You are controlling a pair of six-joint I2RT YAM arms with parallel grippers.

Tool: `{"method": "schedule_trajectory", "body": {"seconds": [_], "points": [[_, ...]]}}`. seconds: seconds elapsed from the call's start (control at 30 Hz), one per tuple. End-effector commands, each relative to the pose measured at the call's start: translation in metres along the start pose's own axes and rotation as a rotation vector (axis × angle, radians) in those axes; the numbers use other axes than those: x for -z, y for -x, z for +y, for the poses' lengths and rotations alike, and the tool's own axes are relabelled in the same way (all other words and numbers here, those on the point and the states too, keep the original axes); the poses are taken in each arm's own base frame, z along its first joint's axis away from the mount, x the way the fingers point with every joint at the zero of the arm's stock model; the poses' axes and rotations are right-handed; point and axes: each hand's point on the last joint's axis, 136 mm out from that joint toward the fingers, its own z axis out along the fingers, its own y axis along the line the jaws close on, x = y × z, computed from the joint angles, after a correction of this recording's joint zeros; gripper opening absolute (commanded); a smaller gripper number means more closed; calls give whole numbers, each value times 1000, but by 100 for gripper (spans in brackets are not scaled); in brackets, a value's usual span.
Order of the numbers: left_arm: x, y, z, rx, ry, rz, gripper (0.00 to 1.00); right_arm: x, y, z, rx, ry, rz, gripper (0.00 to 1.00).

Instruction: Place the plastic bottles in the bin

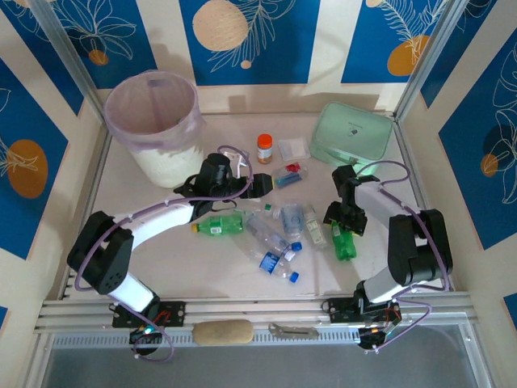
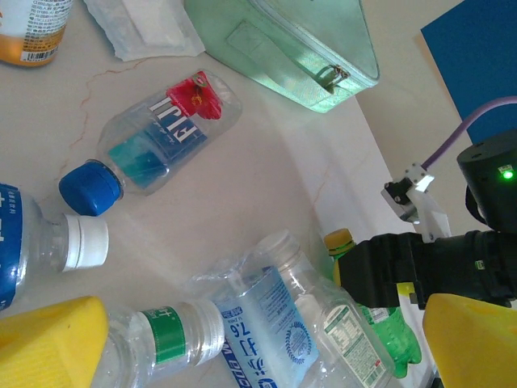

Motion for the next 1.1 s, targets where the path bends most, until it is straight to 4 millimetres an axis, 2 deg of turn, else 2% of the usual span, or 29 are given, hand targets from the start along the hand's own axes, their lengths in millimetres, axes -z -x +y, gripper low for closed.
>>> {"method": "schedule_trajectory", "body": {"seconds": [0.0, 0.3, 0.57, 0.7, 0.87, 1.07], "points": [[-1, 4, -8, 2, -27, -10, 100, 2, -1, 3, 11, 14, 6, 75], [-6, 7, -12, 4, -46, -2, 100, -5, -14, -1, -6, 5, 43, 76], [-6, 4, -9, 5, -41, -1, 100, -11, -18, 4, -20, 30, 71, 72], [-6, 0, -5, 9, -28, 8, 100, -13, -19, 5, -26, 33, 73, 68], [-8, 1, -5, 7, -28, 10, 100, -11, -16, 5, -25, 33, 59, 57], [-11, 6, -8, 8, -32, 4, 100, 5, -8, 3, -8, 35, 7, 52]]}}
